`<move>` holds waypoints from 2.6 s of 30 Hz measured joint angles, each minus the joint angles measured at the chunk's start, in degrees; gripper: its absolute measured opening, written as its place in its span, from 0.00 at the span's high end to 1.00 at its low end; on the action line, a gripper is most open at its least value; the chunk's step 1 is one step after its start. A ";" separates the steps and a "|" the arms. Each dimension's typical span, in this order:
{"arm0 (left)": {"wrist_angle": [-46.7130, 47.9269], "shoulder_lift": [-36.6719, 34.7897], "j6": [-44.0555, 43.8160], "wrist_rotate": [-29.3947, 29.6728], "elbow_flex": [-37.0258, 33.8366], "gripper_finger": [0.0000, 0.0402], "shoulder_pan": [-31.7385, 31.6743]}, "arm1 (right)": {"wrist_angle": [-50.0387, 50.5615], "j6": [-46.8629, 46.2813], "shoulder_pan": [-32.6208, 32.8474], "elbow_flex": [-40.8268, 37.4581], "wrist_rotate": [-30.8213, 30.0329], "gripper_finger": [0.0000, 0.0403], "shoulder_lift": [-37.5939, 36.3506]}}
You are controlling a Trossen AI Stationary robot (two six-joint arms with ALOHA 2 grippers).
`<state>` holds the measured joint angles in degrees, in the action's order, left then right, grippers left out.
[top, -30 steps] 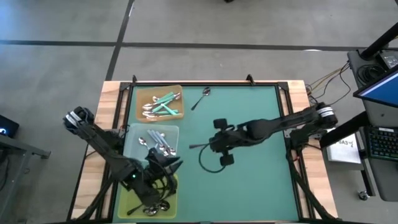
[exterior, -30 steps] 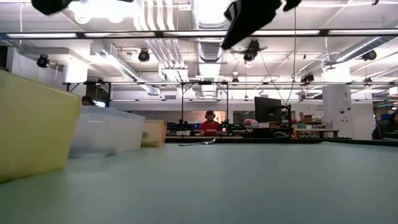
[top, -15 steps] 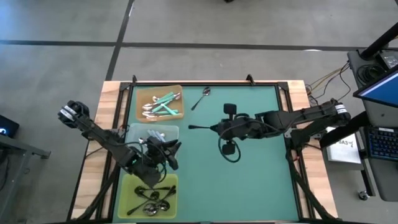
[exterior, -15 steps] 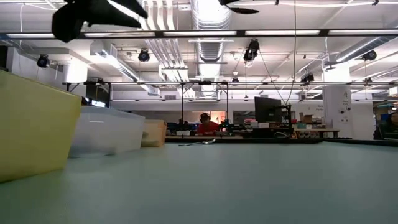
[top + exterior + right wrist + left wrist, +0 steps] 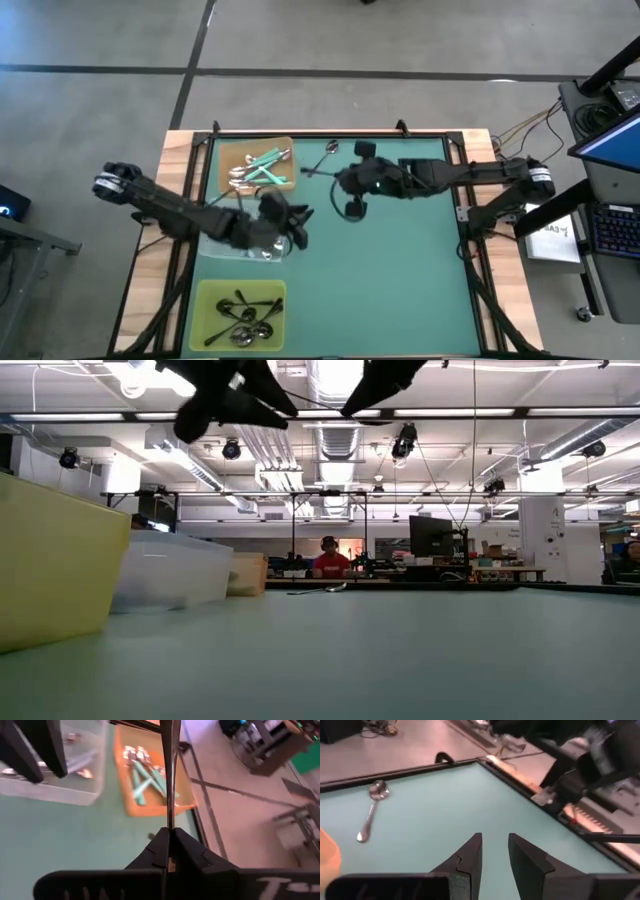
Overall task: Sort silverware by color (type)
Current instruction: Put the black spoon into the yellow bin
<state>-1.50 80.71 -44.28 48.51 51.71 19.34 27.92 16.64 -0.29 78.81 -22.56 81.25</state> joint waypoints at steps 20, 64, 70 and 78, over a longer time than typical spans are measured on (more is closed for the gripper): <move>-33.10 -14.34 23.83 -27.02 -20.05 0.81 -31.73 | -8.86 -12.65 -10.94 0.07 0.09 0.98 5.74; -40.41 -12.24 37.89 -28.94 -15.61 0.63 -34.85 | -15.21 -0.41 -8.20 7.95 -0.20 0.98 12.55; -40.40 -12.24 37.73 -28.94 -15.70 0.68 -34.85 | -16.99 1.63 -8.20 7.95 -1.93 0.98 12.22; -40.36 -13.01 40.20 -28.93 -15.21 0.80 -34.85 | -17.21 3.67 -8.20 7.94 -1.95 0.98 12.20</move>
<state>-41.85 67.70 -4.08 19.58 36.50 -15.51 10.72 20.32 -8.49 86.74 -24.51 93.45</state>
